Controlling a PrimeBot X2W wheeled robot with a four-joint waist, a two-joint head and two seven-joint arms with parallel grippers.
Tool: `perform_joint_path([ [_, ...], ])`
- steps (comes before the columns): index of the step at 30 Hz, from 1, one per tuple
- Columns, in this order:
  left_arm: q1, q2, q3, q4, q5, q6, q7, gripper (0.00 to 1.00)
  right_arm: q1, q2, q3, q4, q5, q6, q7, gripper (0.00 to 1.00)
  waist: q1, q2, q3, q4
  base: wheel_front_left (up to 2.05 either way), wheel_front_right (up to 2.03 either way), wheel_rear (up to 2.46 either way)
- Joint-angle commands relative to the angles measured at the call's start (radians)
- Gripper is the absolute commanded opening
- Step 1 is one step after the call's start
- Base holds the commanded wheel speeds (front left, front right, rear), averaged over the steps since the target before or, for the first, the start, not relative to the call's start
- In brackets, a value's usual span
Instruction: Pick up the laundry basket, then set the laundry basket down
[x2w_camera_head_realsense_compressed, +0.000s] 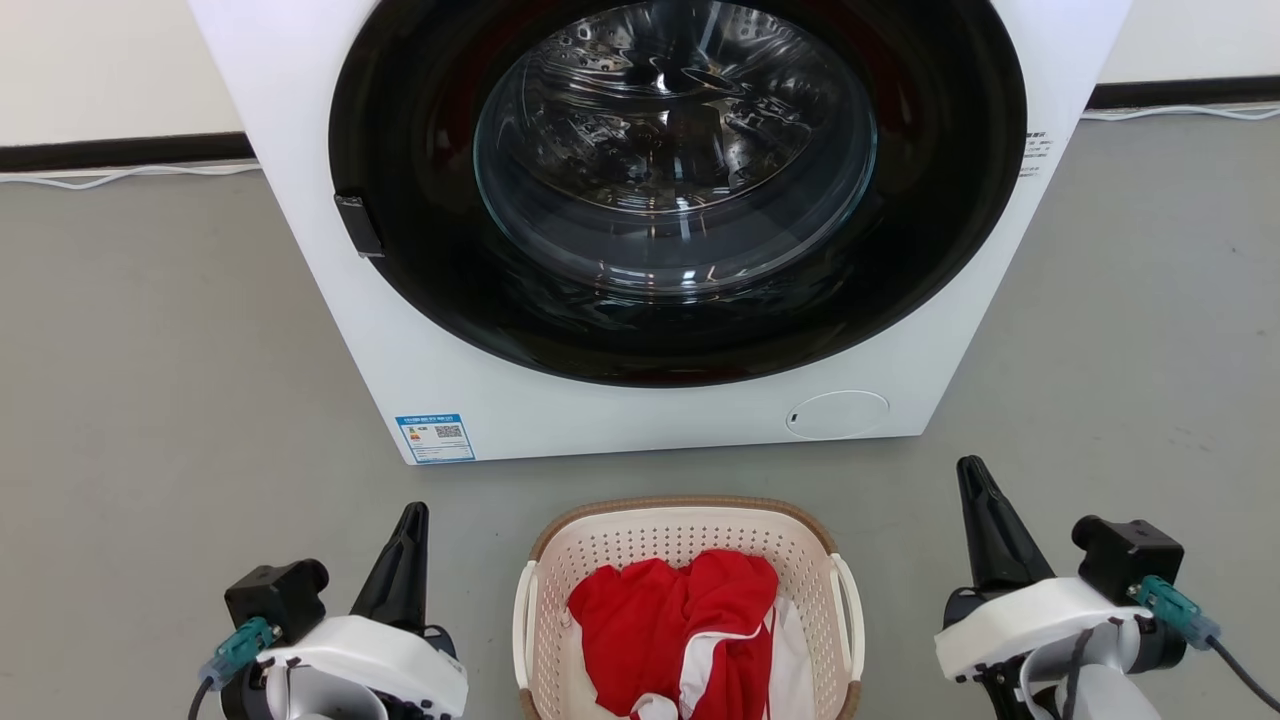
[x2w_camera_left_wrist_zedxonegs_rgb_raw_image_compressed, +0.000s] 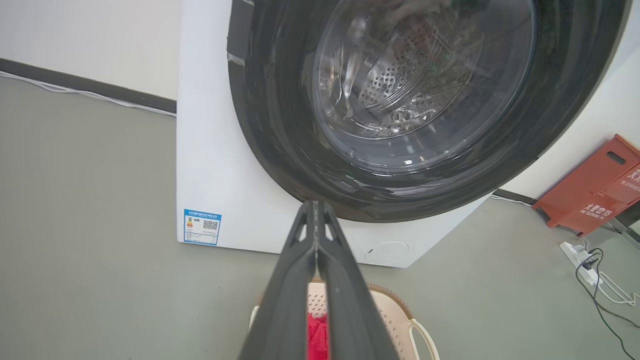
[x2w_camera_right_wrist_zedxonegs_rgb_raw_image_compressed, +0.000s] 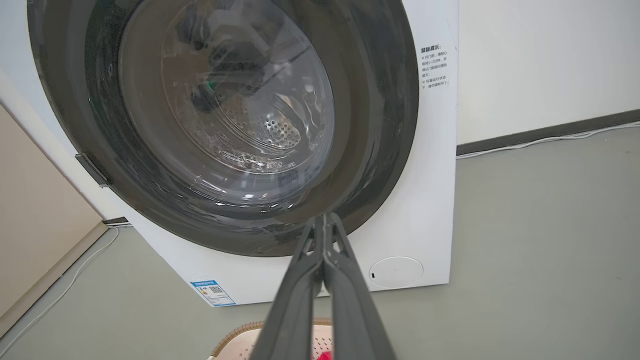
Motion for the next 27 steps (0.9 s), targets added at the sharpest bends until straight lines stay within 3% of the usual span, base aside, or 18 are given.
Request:
perform_joint_path([
  [1, -0.026, 0.002, 0.012, -0.032, -0.028, -0.001, 0.01, 0.0, -0.03, -0.002, -0.005, -0.032, 0.033, 0.001, 0.012, 0.0, 0.0003, 0.0, 0.0, 0.0, 0.0, 0.0, 0.0],
  [27, -0.018, 0.002, 0.053, -0.062, -0.288, -0.002, 0.086, 0.0, -0.01, -0.002, -0.031, -0.066, 0.331, 0.002, 0.086, 0.0, -0.0002, 0.0, -0.016, -0.001, 0.0, 0.0, 0.0],
])
